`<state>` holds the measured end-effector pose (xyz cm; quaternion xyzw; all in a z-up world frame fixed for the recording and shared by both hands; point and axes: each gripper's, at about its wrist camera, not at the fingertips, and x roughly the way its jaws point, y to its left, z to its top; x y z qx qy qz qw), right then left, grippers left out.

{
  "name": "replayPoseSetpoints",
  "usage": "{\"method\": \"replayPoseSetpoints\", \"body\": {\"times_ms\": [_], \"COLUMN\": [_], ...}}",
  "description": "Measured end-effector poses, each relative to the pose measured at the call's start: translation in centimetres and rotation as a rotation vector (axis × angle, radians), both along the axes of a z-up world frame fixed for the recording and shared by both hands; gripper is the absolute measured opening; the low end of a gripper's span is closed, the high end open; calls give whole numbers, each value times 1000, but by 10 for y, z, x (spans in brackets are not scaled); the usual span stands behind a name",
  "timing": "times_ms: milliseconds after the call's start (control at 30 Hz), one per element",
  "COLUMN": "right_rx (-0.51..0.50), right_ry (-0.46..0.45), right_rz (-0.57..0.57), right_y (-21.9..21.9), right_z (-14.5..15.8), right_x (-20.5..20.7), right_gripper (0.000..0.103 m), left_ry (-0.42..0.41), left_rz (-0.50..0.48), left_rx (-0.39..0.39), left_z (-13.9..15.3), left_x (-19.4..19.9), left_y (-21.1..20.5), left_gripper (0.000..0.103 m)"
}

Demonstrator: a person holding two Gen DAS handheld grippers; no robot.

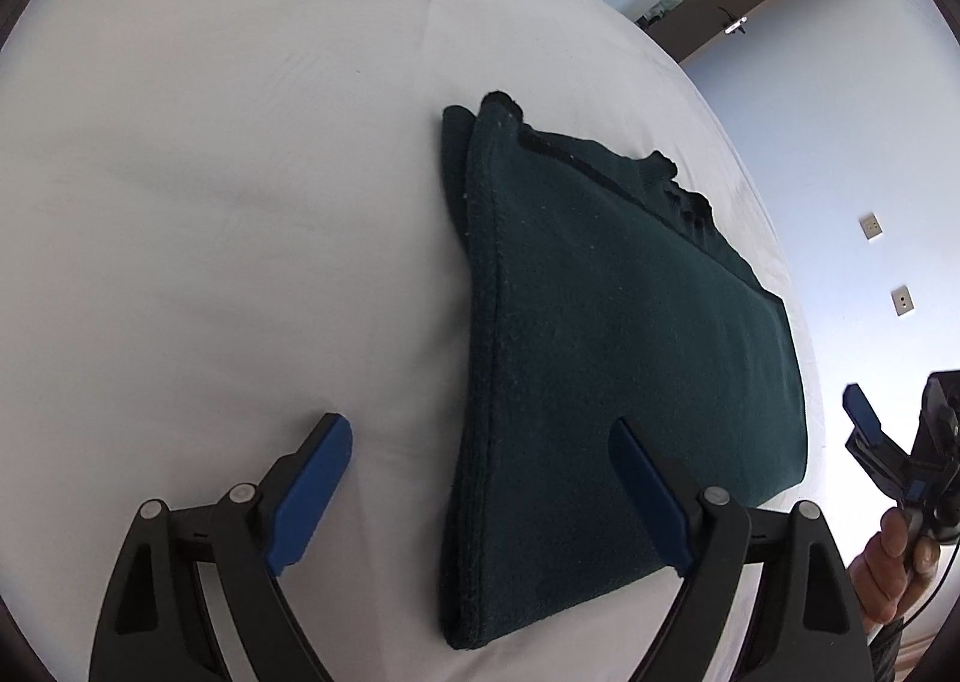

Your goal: Fold small clothes

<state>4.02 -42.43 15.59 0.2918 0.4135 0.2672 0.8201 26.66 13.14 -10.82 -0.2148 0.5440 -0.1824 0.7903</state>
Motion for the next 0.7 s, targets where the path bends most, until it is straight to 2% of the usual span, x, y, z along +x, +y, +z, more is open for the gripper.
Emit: {"method": "replayPoseSetpoints", "body": {"times_ms": [67,167,200,267,300,333,433,533,567,633,667,700], "right_rx": [20,47,60,89,97,104,124,154,164,165,160,152], "right_ry": [34,59,66,79,84,93,128,185,200,224,238,255], "right_rz": [12,12,9,14,14,16,24,25,31,50,66,79], "right_y": [6,13,14,16,17,18,22,27,30,39,44,50], "right_z": [-6,-11,-13,-17,-19,-22,-35,-54,-58,-68,-74,-79], "right_x": [16,33,38,45,49,54,68,84,90,100,105,111], "right_gripper": [68,68,68,68,68,68,68,68,68,68,68,68], "left_ry": [47,95,110,149,174,201,207,229,237,226,217,211], "left_rz": [-36,-66,-57,-61,-66,-70,-61,-22,-14,-18,-18,-9], "left_rx": [-62,-46,-67,-147,-201,-248,-294,-445,-471,-459,-461,-467], "left_z": [-2,-6,-6,-8,-10,-14,-20,-29,-32,-34,-34,-34], "left_x": [6,13,14,15,15,13,9,7,6,4,4,5], "left_y": [-6,-13,-12,-7,-7,-7,-6,1,2,-1,-1,-1], "left_gripper": [88,88,88,87,80,78,76,62,56,49,42,30]}}
